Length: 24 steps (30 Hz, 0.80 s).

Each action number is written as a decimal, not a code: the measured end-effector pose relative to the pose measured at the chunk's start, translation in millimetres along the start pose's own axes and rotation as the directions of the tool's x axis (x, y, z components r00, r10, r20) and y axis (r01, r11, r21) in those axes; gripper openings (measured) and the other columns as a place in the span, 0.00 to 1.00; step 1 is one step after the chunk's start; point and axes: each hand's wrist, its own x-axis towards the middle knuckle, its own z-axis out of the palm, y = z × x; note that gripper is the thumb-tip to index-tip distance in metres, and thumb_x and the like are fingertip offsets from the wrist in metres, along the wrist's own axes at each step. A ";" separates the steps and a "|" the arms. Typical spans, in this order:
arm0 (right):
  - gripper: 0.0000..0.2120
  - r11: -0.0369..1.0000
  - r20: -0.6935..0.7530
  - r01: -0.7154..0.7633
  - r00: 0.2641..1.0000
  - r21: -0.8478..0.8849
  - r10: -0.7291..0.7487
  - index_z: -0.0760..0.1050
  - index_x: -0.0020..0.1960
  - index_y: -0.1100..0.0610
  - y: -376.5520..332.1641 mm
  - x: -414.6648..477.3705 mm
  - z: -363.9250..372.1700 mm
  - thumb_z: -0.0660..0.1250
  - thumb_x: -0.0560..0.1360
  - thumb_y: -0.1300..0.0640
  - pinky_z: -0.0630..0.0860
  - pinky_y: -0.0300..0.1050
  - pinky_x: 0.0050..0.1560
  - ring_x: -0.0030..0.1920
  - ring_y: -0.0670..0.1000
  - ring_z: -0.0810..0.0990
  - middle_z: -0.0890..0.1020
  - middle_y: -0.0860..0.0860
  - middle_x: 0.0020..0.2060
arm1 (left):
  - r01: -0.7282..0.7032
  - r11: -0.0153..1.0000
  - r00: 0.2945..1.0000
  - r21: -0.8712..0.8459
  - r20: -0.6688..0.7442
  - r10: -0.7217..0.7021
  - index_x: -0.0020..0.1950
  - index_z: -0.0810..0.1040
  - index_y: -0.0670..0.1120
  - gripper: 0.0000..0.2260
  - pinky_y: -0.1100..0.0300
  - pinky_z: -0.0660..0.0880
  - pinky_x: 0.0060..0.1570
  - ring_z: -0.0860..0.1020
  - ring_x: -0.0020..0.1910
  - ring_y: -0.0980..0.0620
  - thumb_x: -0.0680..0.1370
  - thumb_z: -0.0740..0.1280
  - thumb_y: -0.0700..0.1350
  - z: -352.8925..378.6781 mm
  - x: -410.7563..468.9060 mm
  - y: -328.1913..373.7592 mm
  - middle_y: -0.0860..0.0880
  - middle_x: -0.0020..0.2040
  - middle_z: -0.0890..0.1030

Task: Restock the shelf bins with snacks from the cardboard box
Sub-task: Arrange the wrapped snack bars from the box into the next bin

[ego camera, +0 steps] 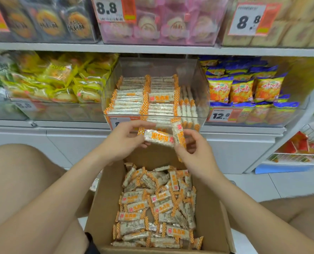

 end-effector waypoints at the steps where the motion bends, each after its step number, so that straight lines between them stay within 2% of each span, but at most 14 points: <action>1: 0.21 0.997 -0.019 -0.039 0.999 0.066 0.040 0.75 0.67 0.45 -2.1 -0.5 1.5 0.74 0.76 0.47 0.82 0.47 0.50 0.47 0.45 0.82 0.82 0.46 0.48 | 0.006 1.000 1.000 -0.022 -0.019 -0.006 0.67 0.82 0.50 0.20 0.53 0.84 0.55 0.87 0.50 0.46 0.82 0.64 0.30 -0.8 0.1 1.9 0.51 0.68 0.80; 3: 0.23 0.964 -0.043 -0.133 0.988 0.229 0.146 0.74 0.67 0.46 -5.0 -0.8 7.0 0.74 0.75 0.45 0.84 0.55 0.53 0.47 0.47 0.86 0.85 0.49 0.48 | 0.034 0.997 0.996 -0.069 -0.079 -0.040 0.61 0.85 0.51 0.19 0.52 0.84 0.55 0.87 0.48 0.39 0.77 0.70 0.32 0.0 -1.4 4.4 0.47 0.64 0.83; 4: 0.23 0.944 -0.029 -0.153 0.985 0.293 0.169 0.74 0.68 0.47 -9.3 -1.4 9.7 0.75 0.76 0.45 0.84 0.55 0.54 0.47 0.49 0.87 0.86 0.50 0.49 | 0.050 0.994 0.992 -0.093 -0.114 -0.060 0.58 0.85 0.52 0.18 0.48 0.84 0.57 0.86 0.49 0.37 0.74 0.73 0.34 1.8 -2.6 4.5 0.47 0.62 0.85; 7: 0.22 0.918 0.027 -0.106 0.994 0.381 0.103 0.74 0.67 0.51 -25.2 -3.7 17.2 0.76 0.77 0.50 0.84 0.49 0.53 0.48 0.47 0.88 0.86 0.49 0.53 | 0.074 0.986 0.989 -0.147 -0.118 -0.092 0.53 0.82 0.52 0.15 0.37 0.79 0.63 0.85 0.56 0.47 0.69 0.76 0.38 12.9 -4.8 4.2 0.52 0.56 0.87; 9: 0.23 0.936 0.007 -0.058 0.998 0.346 0.059 0.75 0.67 0.51 -34.9 -4.0 17.2 0.77 0.76 0.48 0.84 0.48 0.51 0.47 0.45 0.88 0.87 0.47 0.53 | 0.075 0.980 0.991 -0.184 -0.095 -0.094 0.53 0.80 0.51 0.14 0.39 0.79 0.62 0.86 0.53 0.49 0.71 0.76 0.40 21.8 -3.7 6.0 0.53 0.55 0.86; 11: 0.18 0.963 -0.035 -0.002 0.999 0.270 0.012 0.77 0.63 0.46 -41.8 0.9 12.4 0.77 0.76 0.48 0.83 0.42 0.47 0.44 0.43 0.88 0.88 0.43 0.47 | 0.052 0.975 0.986 -0.218 -0.146 -0.086 0.52 0.80 0.49 0.11 0.49 0.79 0.56 0.85 0.51 0.53 0.74 0.78 0.43 24.4 -0.7 11.1 0.52 0.53 0.87; 13: 0.17 0.981 -0.044 0.061 0.998 0.182 -0.053 0.77 0.60 0.41 -51.3 5.7 5.7 0.78 0.74 0.47 0.81 0.36 0.44 0.43 0.40 0.87 0.88 0.41 0.42 | 0.011 0.973 0.975 -0.232 -0.214 -0.062 0.54 0.79 0.46 0.10 0.57 0.78 0.53 0.86 0.51 0.54 0.77 0.78 0.42 20.4 3.6 20.1 0.52 0.52 0.87; 15: 0.23 0.986 -0.049 0.130 0.991 0.102 -0.126 0.80 0.65 0.46 -62.2 10.4 -0.1 0.77 0.73 0.41 0.83 0.38 0.47 0.45 0.38 0.86 0.87 0.41 0.45 | -0.004 0.970 0.984 -0.243 -0.173 -0.039 0.61 0.77 0.47 0.17 0.55 0.81 0.53 0.87 0.52 0.51 0.77 0.77 0.37 14.8 7.6 31.5 0.50 0.54 0.87; 18: 0.15 0.937 -0.070 0.337 0.937 -0.091 -0.343 0.84 0.61 0.49 -73.7 22.5 -3.6 0.73 0.78 0.43 0.80 0.37 0.53 0.50 0.36 0.84 0.85 0.33 0.47 | 0.009 0.969 0.995 -0.247 -0.096 -0.034 0.69 0.72 0.52 0.27 0.49 0.84 0.54 0.87 0.53 0.47 0.76 0.76 0.32 7.8 15.0 44.6 0.48 0.58 0.85; 20: 0.15 0.917 -0.048 0.373 0.923 -0.143 -0.383 0.82 0.63 0.49 -80.3 32.8 -3.1 0.72 0.79 0.45 0.80 0.42 0.58 0.55 0.38 0.82 0.85 0.36 0.52 | 0.016 0.961 0.997 -0.274 -0.067 -0.035 0.66 0.76 0.47 0.21 0.44 0.83 0.59 0.86 0.56 0.44 0.76 0.76 0.34 3.1 22.3 52.0 0.46 0.60 0.84; 22: 0.15 0.936 0.056 0.349 0.936 -0.040 -0.347 0.78 0.66 0.48 -87.3 46.0 -3.6 0.72 0.80 0.48 0.83 0.45 0.55 0.55 0.40 0.83 0.83 0.39 0.54 | 0.024 0.932 0.997 -0.363 -0.061 -0.050 0.64 0.78 0.43 0.17 0.42 0.82 0.61 0.85 0.58 0.43 0.77 0.77 0.39 -1.8 30.3 56.9 0.42 0.61 0.83; 24: 0.18 0.929 0.173 0.371 0.916 -0.018 -0.362 0.74 0.70 0.49 -93.0 63.7 -8.1 0.72 0.81 0.50 0.84 0.47 0.54 0.55 0.41 0.84 0.83 0.41 0.57 | 0.012 0.914 0.996 -0.405 -0.075 -0.046 0.64 0.79 0.42 0.16 0.43 0.82 0.61 0.85 0.59 0.43 0.79 0.76 0.41 -6.9 40.7 57.9 0.39 0.64 0.81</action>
